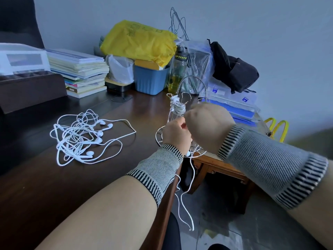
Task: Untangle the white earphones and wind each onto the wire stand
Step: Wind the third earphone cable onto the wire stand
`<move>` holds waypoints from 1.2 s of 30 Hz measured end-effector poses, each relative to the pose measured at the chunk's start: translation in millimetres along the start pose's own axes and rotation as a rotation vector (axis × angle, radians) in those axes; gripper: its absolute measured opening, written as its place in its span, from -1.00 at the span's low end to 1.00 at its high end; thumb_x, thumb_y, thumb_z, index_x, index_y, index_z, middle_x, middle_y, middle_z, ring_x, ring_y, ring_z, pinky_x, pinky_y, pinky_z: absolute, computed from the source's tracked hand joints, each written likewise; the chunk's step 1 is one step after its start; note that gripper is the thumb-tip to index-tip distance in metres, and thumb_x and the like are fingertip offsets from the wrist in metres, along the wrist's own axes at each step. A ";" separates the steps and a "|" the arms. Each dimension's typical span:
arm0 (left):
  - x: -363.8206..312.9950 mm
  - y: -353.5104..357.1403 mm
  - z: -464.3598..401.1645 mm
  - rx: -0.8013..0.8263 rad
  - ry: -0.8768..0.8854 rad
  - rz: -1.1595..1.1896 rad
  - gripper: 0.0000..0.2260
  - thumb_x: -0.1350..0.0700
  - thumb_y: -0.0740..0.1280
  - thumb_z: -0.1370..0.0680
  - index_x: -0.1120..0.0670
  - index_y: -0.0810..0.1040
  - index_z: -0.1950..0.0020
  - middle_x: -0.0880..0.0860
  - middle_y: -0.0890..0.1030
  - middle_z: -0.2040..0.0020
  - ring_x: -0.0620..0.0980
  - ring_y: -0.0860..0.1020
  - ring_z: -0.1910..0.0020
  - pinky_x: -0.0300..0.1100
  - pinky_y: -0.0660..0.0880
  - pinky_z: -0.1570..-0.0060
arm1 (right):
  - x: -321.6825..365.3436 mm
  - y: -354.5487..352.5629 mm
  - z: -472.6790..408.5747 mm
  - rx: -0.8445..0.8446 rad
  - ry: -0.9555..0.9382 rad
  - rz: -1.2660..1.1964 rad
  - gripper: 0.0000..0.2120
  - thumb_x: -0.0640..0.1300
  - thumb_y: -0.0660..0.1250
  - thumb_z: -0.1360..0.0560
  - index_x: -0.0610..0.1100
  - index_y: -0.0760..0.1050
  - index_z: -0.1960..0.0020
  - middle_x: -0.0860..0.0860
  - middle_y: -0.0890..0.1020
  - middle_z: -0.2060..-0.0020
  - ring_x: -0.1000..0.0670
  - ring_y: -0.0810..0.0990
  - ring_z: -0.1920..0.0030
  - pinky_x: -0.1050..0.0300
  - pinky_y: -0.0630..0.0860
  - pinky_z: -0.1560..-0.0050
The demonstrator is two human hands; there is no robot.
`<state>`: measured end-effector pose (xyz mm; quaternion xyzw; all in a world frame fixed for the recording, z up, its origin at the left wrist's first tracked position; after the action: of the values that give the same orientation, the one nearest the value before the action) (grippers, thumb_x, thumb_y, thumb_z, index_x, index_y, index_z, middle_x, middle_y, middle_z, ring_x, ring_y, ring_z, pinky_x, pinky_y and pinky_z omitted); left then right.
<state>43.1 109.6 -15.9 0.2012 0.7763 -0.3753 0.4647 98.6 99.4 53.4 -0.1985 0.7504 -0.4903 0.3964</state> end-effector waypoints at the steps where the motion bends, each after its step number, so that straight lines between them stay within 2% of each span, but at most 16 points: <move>1: 1.2 2.3 0.0 0.007 -0.007 0.099 -0.87 0.31 0.25 -0.59 0.22 0.57 -0.07 0.02 0.55 0.21 -0.23 0.56 0.35 -0.38 0.49 0.28 | -5.9 -3.0 8.4 -0.085 0.018 -0.075 -0.84 -0.20 0.19 -0.58 -0.11 0.54 -0.03 -0.01 0.52 0.13 -0.05 0.51 0.11 0.14 0.38 0.17; 2: 4.4 4.3 0.1 0.007 -0.034 0.225 -0.88 0.29 0.25 -0.61 0.18 0.58 0.01 -0.04 0.54 0.27 -0.26 0.53 0.47 -0.40 0.46 0.38 | -14.4 -6.9 18.0 -0.186 0.073 -0.235 -0.85 -0.19 0.22 -0.57 -0.10 0.57 -0.01 0.01 0.57 0.14 -0.02 0.54 0.15 0.18 0.40 0.19; 3: 11.1 7.7 -1.0 0.010 -0.075 0.330 -0.86 0.26 0.27 -0.61 0.13 0.58 0.09 -0.05 0.56 0.30 -0.26 0.52 0.52 -0.36 0.49 0.39 | -29.5 0.2 21.8 -0.242 0.166 -0.491 -0.85 -0.19 0.26 -0.57 -0.09 0.61 0.02 0.03 0.62 0.19 0.01 0.59 0.21 0.21 0.45 0.22; 4: 15.1 11.1 -1.5 0.018 -0.103 0.397 -0.85 0.22 0.29 -0.61 0.08 0.56 0.15 -0.03 0.60 0.29 -0.24 0.55 0.50 -0.21 0.56 0.32 | -45.1 15.9 23.1 -0.239 0.286 -0.805 -0.87 -0.21 0.31 -0.55 -0.10 0.63 0.07 0.03 0.64 0.25 0.01 0.61 0.27 0.19 0.53 0.24; 6: 17.2 15.7 -3.2 0.035 -0.105 0.429 -0.86 0.16 0.34 -0.60 0.03 0.57 0.16 0.06 0.66 0.21 -0.09 0.62 0.36 0.01 0.63 0.17 | -61.6 53.5 27.0 -0.209 0.501 -1.404 -0.93 -0.28 0.38 -0.50 -0.19 0.65 0.09 -0.05 0.65 0.32 -0.07 0.63 0.35 -0.02 0.63 0.20; 7: 17.9 15.4 -3.3 0.033 -0.111 0.436 -0.87 0.16 0.34 -0.59 0.01 0.58 0.15 0.07 0.67 0.20 -0.05 0.63 0.35 0.05 0.63 0.15 | -63.0 67.0 28.9 -0.189 0.566 -1.595 -0.96 -0.30 0.40 -0.48 -0.22 0.63 0.12 -0.10 0.64 0.34 -0.08 0.60 0.41 -0.05 0.62 0.24; 8: 17.7 14.7 -2.5 0.031 -0.120 0.439 -0.85 0.16 0.33 -0.60 0.00 0.58 0.16 0.05 0.67 0.22 -0.08 0.63 0.38 0.03 0.63 0.16 | -63.6 75.6 30.6 -0.170 0.610 -1.688 -0.97 -0.29 0.41 -0.47 -0.23 0.62 0.15 -0.12 0.62 0.36 -0.04 0.54 0.47 0.01 0.56 0.34; 10: 18.5 14.7 -3.3 0.026 -0.130 0.446 -0.84 0.18 0.31 -0.61 0.00 0.58 0.15 0.01 0.66 0.24 -0.12 0.63 0.41 -0.04 0.64 0.19 | -65.3 85.5 30.3 -0.150 0.652 -1.712 -0.90 -0.24 0.43 -0.47 -0.21 0.62 0.22 -0.09 0.60 0.40 0.03 0.41 0.52 0.13 0.40 0.44; 14: 21.7 14.4 -4.6 0.003 -0.146 0.432 -0.89 0.21 0.32 -0.61 0.16 0.64 0.03 0.12 0.68 0.19 -0.02 0.64 0.35 -0.05 0.64 0.24 | -62.8 87.0 29.7 -0.139 0.677 -1.668 -0.87 -0.20 0.46 -0.45 -0.25 0.63 0.22 0.02 0.56 0.52 0.08 0.34 0.58 0.18 0.30 0.51; 17: 23.7 13.9 -7.7 -0.013 -0.121 0.383 -0.86 0.17 0.35 -0.59 0.19 0.66 0.08 0.14 0.67 0.22 0.08 0.64 0.29 0.06 0.65 0.18 | -58.2 90.5 28.7 -0.125 0.679 -1.632 -0.86 -0.18 0.48 -0.44 -0.25 0.62 0.23 -0.03 0.60 0.46 0.15 0.38 0.61 0.26 0.31 0.55; 20: 23.4 12.1 -9.1 -0.028 -0.100 0.333 -0.87 0.13 0.37 -0.56 0.14 0.68 0.09 0.11 0.69 0.20 0.15 0.67 0.22 0.11 0.64 0.16 | -57.5 100.9 34.0 -0.071 0.730 -1.697 -0.87 -0.21 0.49 -0.42 -0.25 0.61 0.25 -0.15 0.65 0.34 0.08 0.37 0.55 0.21 0.32 0.50; 22: 22.1 11.5 -9.5 -0.029 -0.079 0.314 -0.88 0.12 0.37 -0.54 0.12 0.69 0.09 0.09 0.69 0.22 0.16 0.67 0.21 0.11 0.64 0.17 | -57.1 107.5 39.6 -0.061 0.758 -1.800 -0.88 -0.26 0.48 -0.41 -0.26 0.59 0.27 -0.18 0.62 0.34 0.04 0.40 0.50 0.18 0.36 0.44; 26: 20.5 11.4 -7.1 -0.022 -0.083 0.332 -0.86 0.09 0.37 -0.56 0.12 0.68 0.08 0.08 0.68 0.24 0.18 0.67 0.28 0.13 0.63 0.29 | -59.6 102.1 46.1 -0.214 0.692 -1.850 -0.85 -0.24 0.47 -0.42 -0.21 0.58 0.31 -0.19 0.63 0.33 0.01 0.51 0.49 0.17 0.48 0.41; 30: 21.6 12.7 -5.5 -0.013 -0.113 0.343 -0.86 0.09 0.37 -0.57 0.12 0.67 0.02 0.10 0.68 0.23 0.22 0.66 0.32 0.16 0.61 0.39 | -66.4 84.7 52.3 -0.405 0.587 -1.648 -0.86 -0.23 0.46 -0.45 -0.14 0.59 0.29 -0.16 0.67 0.37 0.03 0.53 0.51 0.15 0.51 0.42; 33: 24.3 15.2 -7.0 -0.005 -0.127 0.363 -0.86 0.10 0.37 -0.57 0.14 0.66 -0.02 0.09 0.68 0.21 0.08 0.63 0.36 0.11 0.63 0.36 | -71.1 74.3 57.4 -0.500 0.537 -1.464 -0.85 -0.21 0.46 -0.45 -0.08 0.58 0.28 0.01 0.63 0.45 0.10 0.52 0.51 0.17 0.51 0.43; 36: 23.9 12.8 -9.2 -0.034 -0.101 0.369 -0.88 0.11 0.38 -0.57 0.14 0.65 0.04 0.09 0.67 0.21 0.03 0.61 0.34 -0.02 0.65 0.27 | -62.5 72.4 56.0 -0.471 0.442 -1.513 -0.83 -0.27 0.47 -0.43 -0.13 0.56 0.29 0.08 0.59 0.48 0.14 0.49 0.48 0.26 0.46 0.41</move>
<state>34.7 124.0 -39.2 0.3135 0.7081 -0.2803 0.5672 187.3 141.8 2.3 -0.6276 0.5576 -0.4824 -0.2501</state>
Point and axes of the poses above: each hand's wrist, its own z-axis away from the middle knuckle, its own y-axis out of the palm, x = y × z, the point moved 10 cm from there along -z, towards the middle knuckle
